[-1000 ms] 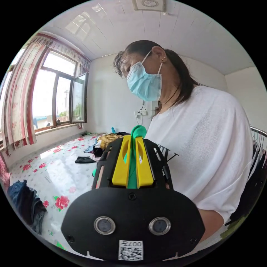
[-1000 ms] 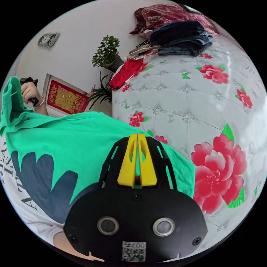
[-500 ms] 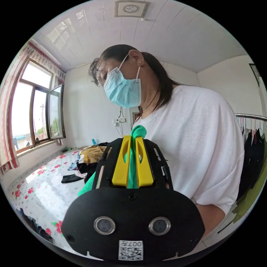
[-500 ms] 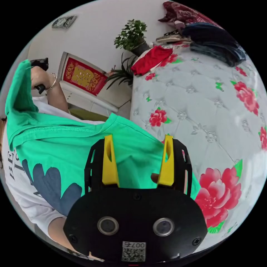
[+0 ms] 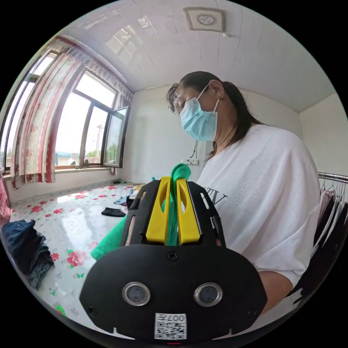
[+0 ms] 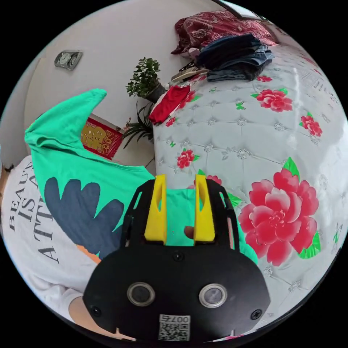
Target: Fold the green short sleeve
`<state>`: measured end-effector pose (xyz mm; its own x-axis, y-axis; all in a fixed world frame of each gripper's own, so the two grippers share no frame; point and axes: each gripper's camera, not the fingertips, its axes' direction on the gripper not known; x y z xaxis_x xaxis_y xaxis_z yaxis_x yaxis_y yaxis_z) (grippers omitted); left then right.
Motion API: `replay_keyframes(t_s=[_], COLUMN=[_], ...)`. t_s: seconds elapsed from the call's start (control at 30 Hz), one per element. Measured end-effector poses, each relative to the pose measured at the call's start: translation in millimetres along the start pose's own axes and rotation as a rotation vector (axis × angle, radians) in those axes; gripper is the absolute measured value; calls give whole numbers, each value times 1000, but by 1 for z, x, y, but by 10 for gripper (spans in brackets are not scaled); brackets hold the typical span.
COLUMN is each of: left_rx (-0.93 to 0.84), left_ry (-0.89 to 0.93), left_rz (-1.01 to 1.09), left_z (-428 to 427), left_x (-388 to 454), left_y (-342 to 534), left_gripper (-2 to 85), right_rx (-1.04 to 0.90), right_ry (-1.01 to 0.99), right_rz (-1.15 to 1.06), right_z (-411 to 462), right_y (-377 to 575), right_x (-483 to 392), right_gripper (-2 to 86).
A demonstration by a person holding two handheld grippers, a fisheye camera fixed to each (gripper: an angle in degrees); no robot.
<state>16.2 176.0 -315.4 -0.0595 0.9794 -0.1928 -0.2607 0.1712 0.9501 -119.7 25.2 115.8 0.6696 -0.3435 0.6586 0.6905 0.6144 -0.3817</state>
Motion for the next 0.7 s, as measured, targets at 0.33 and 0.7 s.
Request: replay_keyframes(t_s=[0.33, 0.7], left_rx=[-96, 22], left_ry=[-41, -746], left_rz=[-42, -529], left_z=[19, -34], left_x=[27, 22], left_y=[-1, 39], left_gripper=[4, -2], right_rx=[-80, 1159], right_ry=[273, 868], right_rz=[-79, 211], right_z=[124, -103], right_y=[52, 359], right_x=[-104, -323], right_gripper=[22, -1])
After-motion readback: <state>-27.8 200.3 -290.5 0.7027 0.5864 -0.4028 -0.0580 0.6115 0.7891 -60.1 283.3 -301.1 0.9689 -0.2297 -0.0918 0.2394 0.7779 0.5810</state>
